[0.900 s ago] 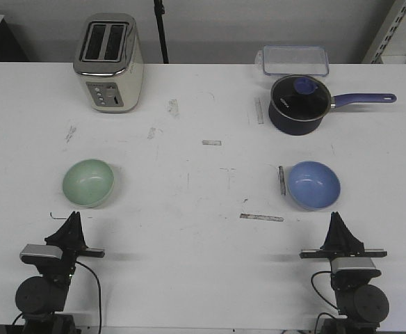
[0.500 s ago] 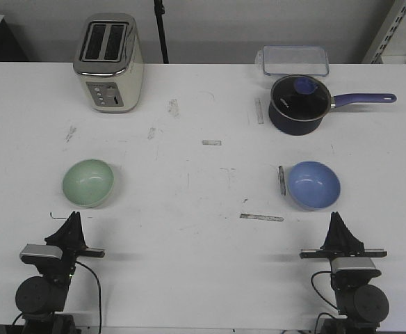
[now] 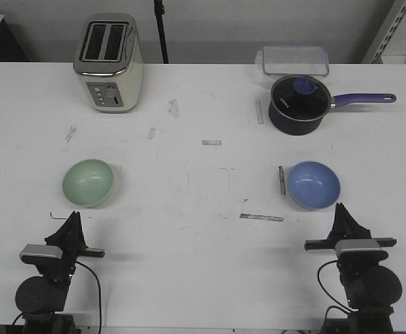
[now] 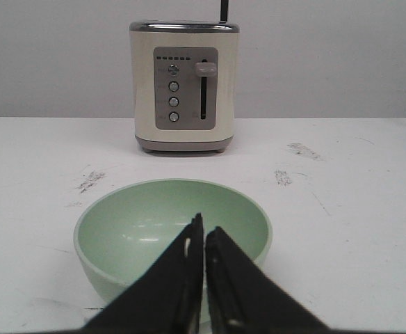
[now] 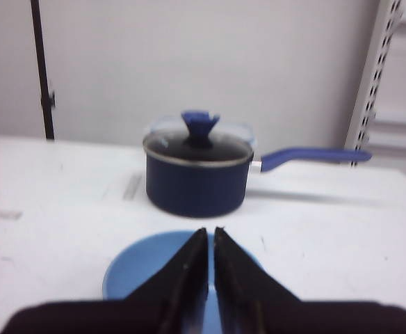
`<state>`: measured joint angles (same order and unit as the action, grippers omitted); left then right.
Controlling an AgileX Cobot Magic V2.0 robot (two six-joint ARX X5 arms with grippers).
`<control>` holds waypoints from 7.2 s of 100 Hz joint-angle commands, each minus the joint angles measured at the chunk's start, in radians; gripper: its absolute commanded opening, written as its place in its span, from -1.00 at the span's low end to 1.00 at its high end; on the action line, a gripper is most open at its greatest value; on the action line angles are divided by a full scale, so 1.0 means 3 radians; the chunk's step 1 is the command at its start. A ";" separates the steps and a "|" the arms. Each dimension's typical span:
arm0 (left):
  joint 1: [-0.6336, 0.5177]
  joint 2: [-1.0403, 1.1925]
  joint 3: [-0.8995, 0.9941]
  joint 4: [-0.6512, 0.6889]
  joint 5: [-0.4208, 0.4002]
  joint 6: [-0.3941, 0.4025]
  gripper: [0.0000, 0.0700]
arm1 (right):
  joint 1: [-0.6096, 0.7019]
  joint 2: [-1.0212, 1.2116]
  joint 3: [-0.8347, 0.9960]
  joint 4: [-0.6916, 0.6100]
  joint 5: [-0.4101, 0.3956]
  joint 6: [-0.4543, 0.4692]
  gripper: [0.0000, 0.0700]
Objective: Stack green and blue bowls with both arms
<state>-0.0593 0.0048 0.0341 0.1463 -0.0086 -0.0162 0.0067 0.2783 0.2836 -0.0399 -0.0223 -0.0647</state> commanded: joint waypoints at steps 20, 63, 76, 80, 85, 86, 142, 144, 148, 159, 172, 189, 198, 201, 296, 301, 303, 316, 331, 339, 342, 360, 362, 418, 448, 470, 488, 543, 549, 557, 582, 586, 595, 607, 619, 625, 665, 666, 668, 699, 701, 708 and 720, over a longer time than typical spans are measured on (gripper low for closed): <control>0.0004 -0.0005 -0.0074 0.0039 0.0001 0.0014 -0.99 | 0.0001 0.1076 0.0923 -0.0546 -0.0014 -0.0008 -0.97; 0.0004 -0.0005 -0.0074 0.0039 0.0001 0.0014 -0.99 | -0.0065 0.2557 0.2274 -0.1565 0.0011 0.0490 -0.97; 0.0004 -0.0005 -0.0074 0.0039 0.0001 0.0014 -0.99 | -0.0128 0.3045 0.2738 -0.2096 0.0003 0.0490 -0.97; 0.0004 -0.0005 -0.0074 0.0039 0.0001 0.0014 -0.99 | -0.0169 0.3185 0.2873 -0.2263 -0.0023 0.0490 -0.97; 0.0004 -0.0005 -0.0074 0.0039 0.0001 0.0014 -0.99 | -0.0230 0.3347 0.3025 -0.2438 -0.0066 0.0491 -0.97; 0.0004 -0.0005 -0.0074 0.0041 0.0001 0.0014 -0.99 | -0.0245 0.3377 0.3054 -0.2467 -0.0078 0.0490 -0.97; 0.0004 -0.0005 -0.0074 0.0039 0.0001 0.0014 -0.99 | -0.0851 0.4302 0.3548 -0.3162 -0.0549 0.0505 0.57; 0.0004 -0.0005 -0.0074 0.0039 0.0001 0.0014 -1.00 | -0.0851 0.4322 0.3548 -0.3161 -0.0548 0.0502 0.57; 0.0004 -0.0005 -0.0074 0.0039 0.0001 0.0014 -0.99 | -0.0849 0.4360 0.3546 -0.3154 -0.0548 0.0500 0.57; 0.0004 -0.0005 -0.0074 0.0039 0.0001 0.0014 -0.99 | -0.0849 0.4484 0.3545 -0.3131 -0.0548 0.0500 0.57; 0.0004 -0.0005 -0.0074 0.0039 0.0001 0.0014 -0.99 | -0.0849 0.4632 0.3545 -0.3099 -0.0548 0.0501 0.52; 0.0004 -0.0005 -0.0074 0.0039 0.0001 0.0014 -1.00 | -0.0835 0.4737 0.3545 -0.3043 -0.0548 0.0514 -0.03; 0.0004 -0.0005 -0.0074 0.0039 0.0001 0.0014 -1.00 | -0.0820 0.4766 0.3543 -0.3045 -0.0543 0.0514 -0.22; 0.0004 -0.0005 -0.0074 0.0041 0.0001 0.0014 -0.99 | -0.0820 0.4776 0.3543 -0.3038 -0.0544 0.0515 -0.34; 0.0004 -0.0005 -0.0074 0.0039 0.0001 0.0014 -1.00 | -0.0027 0.4247 0.3573 -0.2906 -0.0736 0.1181 -0.98; 0.0004 -0.0005 -0.0074 0.0041 0.0001 0.0014 -0.99 | 0.0137 0.4256 0.3573 -0.2857 -0.0734 0.1283 -0.98; 0.0004 -0.0005 -0.0074 0.0039 0.0001 0.0014 -0.99 | 0.0203 0.4265 0.3573 -0.2827 -0.0734 0.1328 -0.98; 0.0004 -0.0005 -0.0074 0.0041 0.0001 0.0014 -0.99 | 0.0662 0.4287 0.3571 -0.2644 -0.0708 0.1661 -0.98; 0.0004 -0.0005 -0.0074 0.0041 0.0001 0.0014 -1.00 | 0.1115 0.4384 0.3571 -0.2430 -0.0608 0.1976 -0.98; 0.0004 -0.0005 -0.0074 0.0041 0.0001 0.0014 -0.99 | 0.1319 0.4481 0.3569 -0.2370 -0.0540 0.2099 -0.98; 0.0004 -0.0005 -0.0074 0.0041 0.0001 0.0014 -0.99 | 0.1391 0.4520 0.3569 -0.2363 -0.0512 0.2138 -0.98; 0.0003 -0.0005 -0.0074 0.0039 0.0001 0.0014 -1.00 | 0.1667 0.4729 0.3569 -0.2336 -0.0347 0.2248 -0.98; 0.0004 -0.0005 -0.0074 0.0039 0.0001 0.0014 -0.99 | 0.1682 0.4743 0.3569 -0.2324 -0.0314 0.2258 -0.98; 0.0004 -0.0005 -0.0074 0.0039 0.0001 0.0014 -0.99 | 0.1700 0.4818 0.3375 -0.2140 -0.0182 0.2332 -0.98; 0.0004 -0.0005 -0.0074 0.0039 0.0001 0.0014 -1.00 | 0.1723 0.4817 0.3285 -0.2108 -0.0198 0.2332 -0.98; 0.0004 -0.0005 -0.0074 0.0041 0.0001 0.0014 -0.99 | 0.1726 0.4751 0.3286 -0.2064 -0.0254 0.2330 -0.62; 0.0004 -0.0005 -0.0074 0.0039 0.0001 0.0014 -1.00 | 0.1732 0.4665 0.3286 -0.2021 -0.0270 0.2319 0.00; 0.0004 -0.0005 -0.0074 0.0039 0.0001 0.0014 -1.00 | 0.1621 0.3707 0.3096 -0.1521 0.0607 0.0806 0.18; 0.0004 -0.0005 -0.0074 0.0041 0.0001 0.0014 -0.99 | 0.1525 0.3525 0.2939 -0.1245 0.0598 0.0519 0.10; 0.0004 -0.0005 -0.0074 0.0039 0.0001 0.0014 -0.99 | 0.1383 0.3300 0.2726 -0.0933 0.0596 0.0280 -0.32; 0.0004 -0.0005 -0.0074 0.0039 0.0001 0.0014 -0.99 | 0.0726 0.2625 0.1977 -0.0009 0.0282 0.0014 -0.99; 0.0004 -0.0005 -0.0074 0.0039 0.0001 0.0014 -0.99 | 0.0631 0.2555 0.1895 0.0058 0.0159 0.0015 -0.99; 0.0004 -0.0005 -0.0074 0.0039 0.0001 0.0014 -1.00 | 0.0408 0.2377 0.1698 0.0161 -0.0052 0.0019 -0.99; 0.0004 -0.0005 -0.0074 0.0039 0.0001 0.0014 -0.99 | 0.0242 0.2126 0.1438 0.0186 -0.0078 0.0079 -0.99; 0.0004 -0.0005 -0.0074 0.0039 0.0001 0.0014 -1.00 | 0.0146 0.1825 0.1141 0.0188 -0.0078 0.0181 -0.99; 0.0004 -0.0005 -0.0074 0.0039 0.0001 0.0014 -1.00 | 0.0122 0.1647 0.0982 0.0191 -0.0076 0.0271 -0.99; 0.0004 -0.0005 -0.0074 0.0039 0.0001 0.0014 -0.99 | 0.0108 0.0240 0.0106 0.0202 -0.0075 0.0421 -0.99; 0.0004 -0.0005 -0.0074 0.0039 0.0001 0.0014 -0.99 | 0.0108 0.0191 0.0094 0.0195 -0.0074 0.0418 -0.99; 0.0004 -0.0005 -0.0074 0.0039 0.0001 0.0014 -1.00 | 0.0108 0.0144 0.0090 0.0172 -0.0075 0.0411 -0.99; 0.0004 -0.0005 -0.0074 0.0039 0.0001 0.0014 -0.99 | 0.0108 -0.0486 0.0090 0.0058 -0.0076 0.0378 -0.99; 0.0004 -0.0005 -0.0074 0.0039 0.0001 0.0014 -0.99 | 0.0108 -0.0506 0.0090 0.0058 -0.0076 0.0378 -0.99; 0.0004 -0.0005 -0.0074 0.0039 0.0001 0.0014 -1.00 | 0.0108 -0.0561 0.0090 0.0058 -0.0076 0.0378 -0.99; 0.0004 -0.0005 -0.0074 0.0039 0.0001 0.0014 -1.00 | 0.0108 -0.0598 0.0090 0.0058 -0.0076 0.0378 -0.99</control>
<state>-0.0593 0.0048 0.0341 0.1459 -0.0086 -0.0162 0.0383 0.1040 0.3065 -0.0261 -0.0456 0.0490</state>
